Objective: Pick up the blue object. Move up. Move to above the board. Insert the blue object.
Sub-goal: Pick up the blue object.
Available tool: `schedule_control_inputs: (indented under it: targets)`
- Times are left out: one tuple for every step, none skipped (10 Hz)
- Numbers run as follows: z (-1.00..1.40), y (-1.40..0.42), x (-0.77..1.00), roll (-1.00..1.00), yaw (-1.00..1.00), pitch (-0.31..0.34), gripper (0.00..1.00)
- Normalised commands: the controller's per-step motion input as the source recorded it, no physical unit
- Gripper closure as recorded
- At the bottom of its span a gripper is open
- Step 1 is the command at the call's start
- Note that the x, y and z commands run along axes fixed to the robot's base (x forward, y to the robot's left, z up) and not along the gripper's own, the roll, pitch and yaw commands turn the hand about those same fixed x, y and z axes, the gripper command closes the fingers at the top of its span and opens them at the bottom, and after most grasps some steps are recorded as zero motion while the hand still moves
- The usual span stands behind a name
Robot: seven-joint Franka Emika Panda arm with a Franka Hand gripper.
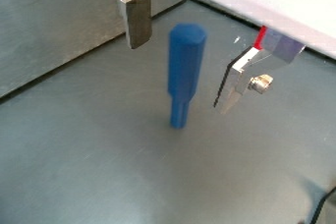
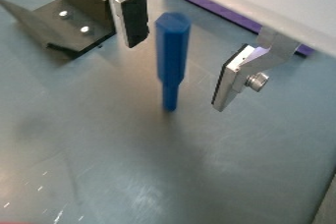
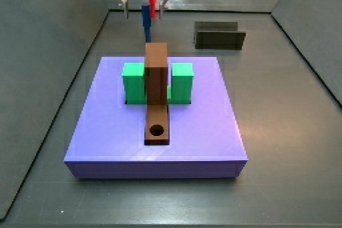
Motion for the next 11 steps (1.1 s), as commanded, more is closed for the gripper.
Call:
schedule_control_inputs:
  targets:
    - [0.0,0.0,0.02,0.0,0.0,0.0,0.0]
    - [0.0,-0.03,0.0,0.0,0.0,0.0,0.0]
    - [0.0,-0.09,0.0,0.02,0.0,0.003,0.0]
    - [0.0,-0.04,0.0,0.0,0.0,0.0,0.0]
    - [0.0,-0.05,0.0,0.0,0.0,0.0,0.0]
    - [0.0,-0.06,0.0,0.0,0.0,0.0,0.0]
    - [0.0,-0.07,0.0,0.02,0.0,0.0,0.0]
    - [0.0,-0.03,0.0,0.0,0.0,0.0,0.0]
    - [0.0,0.0,0.0,0.0,0.0,0.0,0.0]
    - [0.0,0.0,0.0,0.0,0.0,0.0,1.0]
    - [0.0,0.0,0.0,0.0,0.0,0.0,1.0]
